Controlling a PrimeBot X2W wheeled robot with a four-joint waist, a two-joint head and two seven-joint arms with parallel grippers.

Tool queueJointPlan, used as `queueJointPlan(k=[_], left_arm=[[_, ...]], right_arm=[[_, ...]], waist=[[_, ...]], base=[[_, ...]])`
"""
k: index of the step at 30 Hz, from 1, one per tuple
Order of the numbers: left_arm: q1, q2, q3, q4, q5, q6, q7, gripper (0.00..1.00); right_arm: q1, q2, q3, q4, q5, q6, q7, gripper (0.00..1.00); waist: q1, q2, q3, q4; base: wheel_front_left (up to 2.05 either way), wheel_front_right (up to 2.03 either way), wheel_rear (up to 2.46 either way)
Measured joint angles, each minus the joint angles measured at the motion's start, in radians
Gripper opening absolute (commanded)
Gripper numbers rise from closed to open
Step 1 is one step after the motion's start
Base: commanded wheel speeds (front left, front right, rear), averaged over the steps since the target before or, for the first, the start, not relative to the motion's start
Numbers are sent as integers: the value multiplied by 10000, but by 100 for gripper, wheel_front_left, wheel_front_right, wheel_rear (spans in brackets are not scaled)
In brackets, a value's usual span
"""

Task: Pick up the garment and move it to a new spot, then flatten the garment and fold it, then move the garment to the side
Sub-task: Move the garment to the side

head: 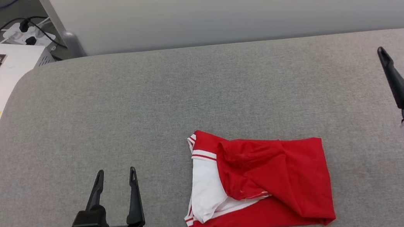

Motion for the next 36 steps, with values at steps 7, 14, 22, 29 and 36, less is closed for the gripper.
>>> queueJointPlan(k=[7, 14, 22, 29, 36], left_arm=[[-177, -4, -13, 0, 2, -15, 0, 100], [-470, -25, -144, 2, 2, -31, 0, 100], [-833, -73, -297, 25, 0, -31, 0, 100], [-1109, -96, -441, 58, 0, -31, 0, 100], [-1296, -115, -504, 119, -21, -27, 0, 100]], right_arm=[[-586, -1011, 1043, 516, 2970, 0, 4289, 100], [-404, -1281, 1749, 1197, 4943, 0, 6667, 100], [-63, -974, 2550, 1662, 5553, 0, 7148, 100], [-174, -635, 3177, 2370, 5676, 0, 6775, 100], [-345, -865, 3996, 2704, 5714, 0, 6153, 2]], waist=[[0, -1, 313, 118], [0, 0, 676, 314], [0, 0, 1176, 632], [0, 0, 1605, 888], [0, 0, 1857, 1120]], base=[[0, 0, 0], [0, 0, 0], [0, 0, 0], [0, 0, 0], [0, 0, 0]])
